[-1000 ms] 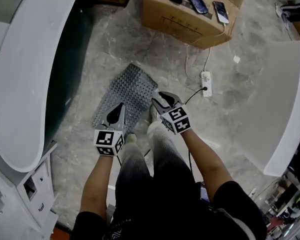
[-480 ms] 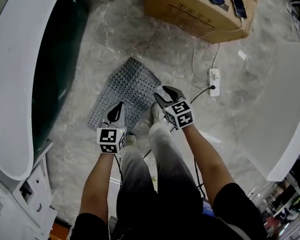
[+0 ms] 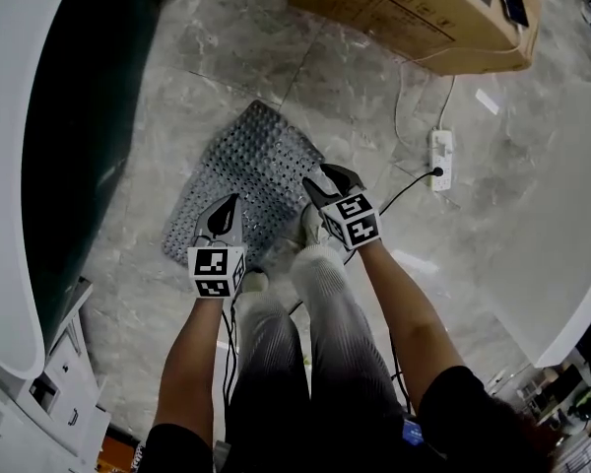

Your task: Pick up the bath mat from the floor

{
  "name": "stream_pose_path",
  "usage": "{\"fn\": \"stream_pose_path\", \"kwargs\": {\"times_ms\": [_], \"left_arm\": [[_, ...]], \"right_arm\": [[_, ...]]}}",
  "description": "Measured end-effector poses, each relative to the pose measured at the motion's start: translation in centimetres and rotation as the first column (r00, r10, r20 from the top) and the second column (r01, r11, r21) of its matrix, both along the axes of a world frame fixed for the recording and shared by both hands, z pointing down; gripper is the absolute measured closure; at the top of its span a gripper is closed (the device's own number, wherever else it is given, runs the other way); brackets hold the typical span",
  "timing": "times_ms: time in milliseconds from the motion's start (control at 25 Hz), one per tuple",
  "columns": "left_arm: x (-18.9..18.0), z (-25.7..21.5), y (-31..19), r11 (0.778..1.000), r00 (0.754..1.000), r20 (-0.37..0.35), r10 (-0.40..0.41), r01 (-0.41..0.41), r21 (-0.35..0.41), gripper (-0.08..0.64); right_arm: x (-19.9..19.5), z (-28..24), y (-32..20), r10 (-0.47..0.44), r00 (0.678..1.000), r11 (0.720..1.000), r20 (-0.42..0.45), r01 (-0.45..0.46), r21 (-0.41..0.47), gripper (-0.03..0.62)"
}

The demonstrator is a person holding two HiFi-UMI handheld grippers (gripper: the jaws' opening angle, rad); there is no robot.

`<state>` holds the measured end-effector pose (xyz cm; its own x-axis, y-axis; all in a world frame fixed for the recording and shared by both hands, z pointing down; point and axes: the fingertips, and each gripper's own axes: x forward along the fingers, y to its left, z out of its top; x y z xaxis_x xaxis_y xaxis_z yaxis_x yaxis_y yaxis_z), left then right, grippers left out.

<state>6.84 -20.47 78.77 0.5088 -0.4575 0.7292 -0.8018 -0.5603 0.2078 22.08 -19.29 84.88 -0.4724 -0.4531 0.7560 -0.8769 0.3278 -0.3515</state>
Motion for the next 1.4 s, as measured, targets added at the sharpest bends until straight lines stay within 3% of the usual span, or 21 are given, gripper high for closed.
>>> {"fn": "stream_pose_path", "kwargs": {"times_ms": [320, 840, 1400], "left_arm": [[0.0, 7.4, 0.2, 1.0, 1.0, 0.0, 0.01, -0.01, -0.008, 0.555], [0.1, 16.4, -1.4, 0.999, 1.0, 0.03, 0.002, -0.003, 0.034, 0.555], [0.5, 19.8, -2.5, 0.998, 1.0, 0.022, 0.002, -0.004, 0.058, 0.555]], "right_arm": [[1.2, 7.4, -0.9, -0.007, 1.0, 1.0, -0.008, 0.007, 0.006, 0.414], [1.1, 16.6, -3.0, -0.157, 0.987, 0.985, -0.01, 0.158, 0.063, 0.39], [-0.2, 19.9, -4.5, -0.282, 0.94, 0.959, 0.191, 0.277, 0.054, 0.345]]}}
